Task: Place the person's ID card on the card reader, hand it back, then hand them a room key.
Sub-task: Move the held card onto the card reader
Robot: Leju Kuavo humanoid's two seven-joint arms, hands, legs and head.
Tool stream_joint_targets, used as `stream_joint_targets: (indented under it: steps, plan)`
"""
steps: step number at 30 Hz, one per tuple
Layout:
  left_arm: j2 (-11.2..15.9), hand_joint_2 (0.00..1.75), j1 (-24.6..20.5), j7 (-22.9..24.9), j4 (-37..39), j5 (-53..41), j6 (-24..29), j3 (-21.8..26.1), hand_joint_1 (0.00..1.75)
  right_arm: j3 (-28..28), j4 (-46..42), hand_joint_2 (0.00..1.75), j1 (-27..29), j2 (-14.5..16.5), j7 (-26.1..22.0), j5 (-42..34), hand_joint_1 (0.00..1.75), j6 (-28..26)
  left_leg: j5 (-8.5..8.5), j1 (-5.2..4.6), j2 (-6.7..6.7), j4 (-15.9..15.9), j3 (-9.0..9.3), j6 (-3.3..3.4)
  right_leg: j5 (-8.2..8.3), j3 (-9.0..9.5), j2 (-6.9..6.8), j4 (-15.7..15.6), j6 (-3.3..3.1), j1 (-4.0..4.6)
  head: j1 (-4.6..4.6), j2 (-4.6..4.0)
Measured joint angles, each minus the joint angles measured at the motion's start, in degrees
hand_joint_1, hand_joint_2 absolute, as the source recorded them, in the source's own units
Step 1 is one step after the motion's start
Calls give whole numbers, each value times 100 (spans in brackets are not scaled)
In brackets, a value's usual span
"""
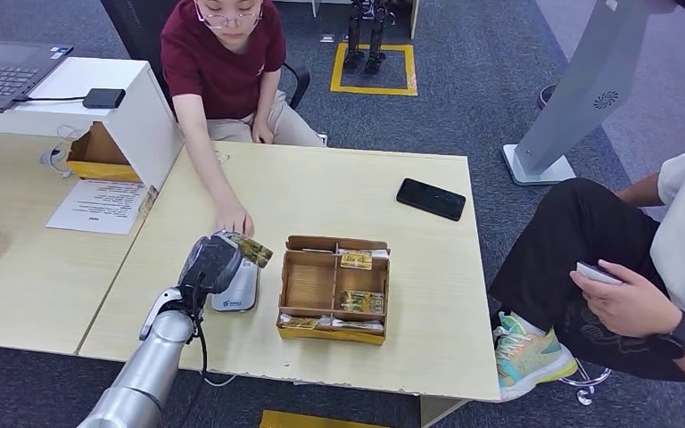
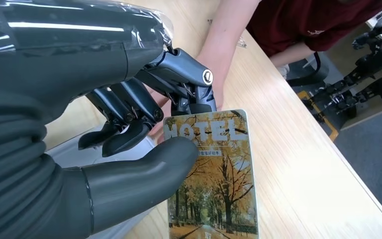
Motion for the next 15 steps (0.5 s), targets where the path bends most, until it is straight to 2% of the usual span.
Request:
stream_joint_targets:
  steps: [8, 15]
  plan:
    - [1, 175, -43, 64, 251, -379, 512, -104, 175, 0, 1, 175, 2, 12, 8, -15, 0, -2, 2, 0, 0, 0, -5, -2, 0, -1, 0, 1, 0, 0, 1, 0]
    - [247, 175, -73, 7, 356, -319, 651, -65, 175, 0, 1, 175, 4, 13, 14, 20, 0, 0, 2, 1, 0, -1, -5, -3, 0, -2, 0, 1, 0, 0, 0, 0]
